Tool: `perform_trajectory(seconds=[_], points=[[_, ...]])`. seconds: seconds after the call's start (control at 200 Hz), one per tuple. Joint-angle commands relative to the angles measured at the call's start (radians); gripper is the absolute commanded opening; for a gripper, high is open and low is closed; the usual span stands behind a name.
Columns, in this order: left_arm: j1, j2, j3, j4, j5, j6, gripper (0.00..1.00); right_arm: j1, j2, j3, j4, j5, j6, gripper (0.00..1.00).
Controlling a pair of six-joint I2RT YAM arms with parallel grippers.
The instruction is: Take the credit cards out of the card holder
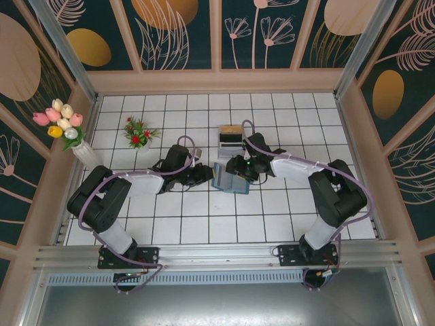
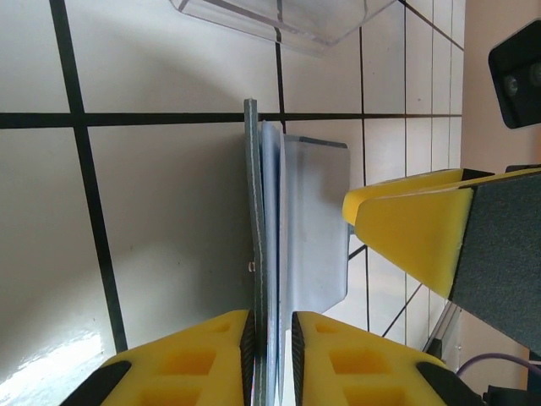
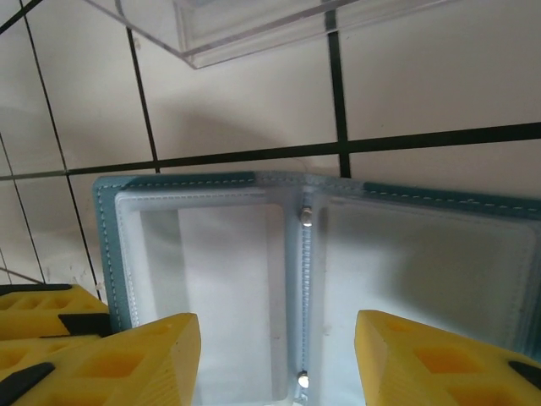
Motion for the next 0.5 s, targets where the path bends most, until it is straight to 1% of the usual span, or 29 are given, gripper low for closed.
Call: perform_trajectory(seconds=[0.0, 0.16, 0.225, 0.495], points=[[-0.007, 0.014, 0.021, 0.033, 0.041, 0.017, 0.22, 0.019, 0.004, -0.004, 0.036, -0.037, -0.032, 0.53], [-0.01, 0.016, 0.019, 0.06, 0.061, 0.012, 0.18, 0.044, 0.01, 0.009, 0.073, -0.098, -0.054, 0.53], [-0.011, 0.014, 0.012, 0.077, 0.065, 0.003, 0.17, 0.044, 0.017, 0.017, 0.067, -0.099, -0.053, 0.53], [-0.018, 0.024, 0.006, 0.106, 0.074, -0.008, 0.16, 0.049, 0.033, 0.038, 0.043, -0.086, -0.064, 0.55]])
